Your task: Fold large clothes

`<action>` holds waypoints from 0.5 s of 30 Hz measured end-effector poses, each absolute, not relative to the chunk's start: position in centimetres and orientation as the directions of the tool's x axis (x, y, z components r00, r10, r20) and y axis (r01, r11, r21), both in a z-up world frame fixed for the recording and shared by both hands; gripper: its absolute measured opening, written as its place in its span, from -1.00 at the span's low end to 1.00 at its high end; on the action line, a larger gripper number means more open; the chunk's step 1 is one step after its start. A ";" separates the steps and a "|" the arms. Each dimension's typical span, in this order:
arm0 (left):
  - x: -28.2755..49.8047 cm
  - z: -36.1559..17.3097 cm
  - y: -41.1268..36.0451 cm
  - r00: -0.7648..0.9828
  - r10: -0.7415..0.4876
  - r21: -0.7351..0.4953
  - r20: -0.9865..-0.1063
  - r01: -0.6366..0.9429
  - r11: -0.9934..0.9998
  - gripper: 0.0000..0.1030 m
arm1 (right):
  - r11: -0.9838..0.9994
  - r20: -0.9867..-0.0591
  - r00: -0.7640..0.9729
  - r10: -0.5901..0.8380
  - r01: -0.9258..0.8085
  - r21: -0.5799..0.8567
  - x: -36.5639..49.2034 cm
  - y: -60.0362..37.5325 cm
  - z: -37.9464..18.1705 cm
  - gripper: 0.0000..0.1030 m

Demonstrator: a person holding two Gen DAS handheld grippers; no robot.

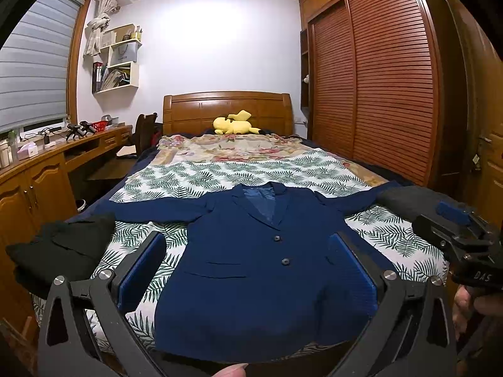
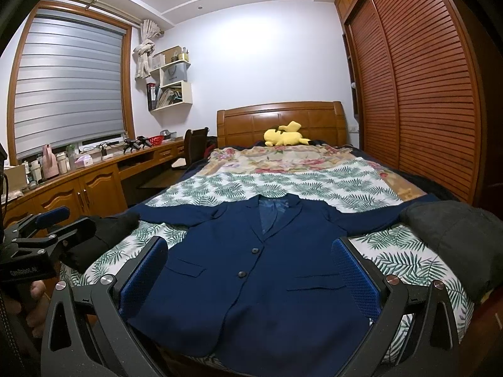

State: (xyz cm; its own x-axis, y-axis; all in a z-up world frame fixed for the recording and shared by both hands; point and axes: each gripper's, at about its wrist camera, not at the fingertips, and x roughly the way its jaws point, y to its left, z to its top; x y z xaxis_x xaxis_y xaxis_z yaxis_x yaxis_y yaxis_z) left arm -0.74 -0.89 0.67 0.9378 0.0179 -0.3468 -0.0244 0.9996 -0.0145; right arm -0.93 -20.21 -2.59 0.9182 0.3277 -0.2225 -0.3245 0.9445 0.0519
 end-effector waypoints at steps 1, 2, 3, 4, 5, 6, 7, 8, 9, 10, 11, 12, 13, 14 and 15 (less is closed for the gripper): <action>-0.7 0.7 -0.9 0.938 0.017 -0.014 -0.347 -0.024 1.000 1.00 | 0.945 -0.222 0.918 0.327 -0.324 0.052 -0.9 -20.2 -2.6 1.00; -0.8 0.7 -0.9 0.938 0.017 -0.014 -0.346 -0.023 1.000 1.00 | 0.944 -0.222 0.918 0.329 -0.325 0.053 -0.9 -20.2 -2.6 1.00; -0.7 0.8 -1.0 0.938 0.016 -0.014 -0.345 -0.022 1.000 1.00 | 0.944 -0.222 0.918 0.329 -0.326 0.053 -0.9 -20.3 -2.6 1.00; -0.7 0.8 -1.1 0.939 0.016 -0.013 -0.345 -0.022 1.000 1.00 | 0.944 -0.222 0.918 0.329 -0.325 0.053 -0.9 -20.2 -2.6 1.00; -0.7 0.8 -1.1 0.939 0.016 -0.013 -0.345 -0.022 1.000 1.00 | 0.944 -0.221 0.918 0.328 -0.325 0.053 -0.9 -20.2 -2.6 1.00; -0.8 0.9 -1.2 0.939 0.015 -0.013 -0.344 -0.021 1.000 1.00 | 0.944 -0.221 0.918 0.328 -0.325 0.053 -0.9 -20.2 -2.6 1.00; -0.8 0.9 -1.2 0.939 0.014 -0.013 -0.342 -0.020 1.000 1.00 | 0.944 -0.221 0.918 0.329 -0.325 0.053 -0.9 -20.2 -2.6 1.00; -0.8 0.9 -1.2 0.940 0.013 -0.013 -0.342 -0.019 1.000 1.00 | 0.944 -0.221 0.919 0.328 -0.324 0.053 -0.9 -20.2 -2.6 1.00; -0.8 1.0 -1.2 0.940 0.012 -0.014 -0.341 -0.018 1.000 1.00 | 0.944 -0.220 0.919 0.328 -0.325 0.054 -0.9 -20.2 -2.6 1.00; -0.8 1.0 -1.2 0.940 0.012 -0.014 -0.341 -0.018 1.000 1.00 | 0.944 -0.220 0.919 0.328 -0.325 0.053 -0.9 -20.2 -2.6 1.00; -0.9 1.0 -1.2 0.940 0.011 -0.014 -0.340 -0.017 1.000 1.00 | 0.944 -0.220 0.919 0.328 -0.324 0.053 -0.9 -20.2 -2.6 1.00; -0.9 1.0 -1.2 0.941 0.011 -0.014 -0.339 -0.017 1.000 1.00 | 0.944 -0.220 0.919 0.328 -0.325 0.054 -0.9 -20.2 -2.6 1.00; -1.0 1.0 -1.1 0.941 0.009 -0.015 -0.337 -0.015 1.000 1.00 | 0.944 -0.220 0.919 0.328 -0.325 0.054 -0.9 -20.2 -2.6 1.00; -1.1 1.0 -1.2 0.942 0.007 -0.016 -0.336 -0.013 1.000 1.00 | 0.944 -0.220 0.919 0.328 -0.325 0.053 -0.9 -20.2 -2.6 1.00; -1.1 1.1 -1.2 0.942 0.006 -0.016 -0.335 -0.012 1.000 1.00 | 0.944 -0.220 0.918 0.329 -0.325 0.053 -0.9 -20.2 -2.6 1.00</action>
State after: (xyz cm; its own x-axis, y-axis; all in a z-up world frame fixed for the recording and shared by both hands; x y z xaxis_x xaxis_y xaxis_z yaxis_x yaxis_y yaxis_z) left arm -1.12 -1.18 1.09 0.9422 0.0063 -0.3351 -0.0124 0.9998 -0.0160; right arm -0.88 -20.25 -2.59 0.9185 0.3286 -0.2201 -0.3250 0.9442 0.0534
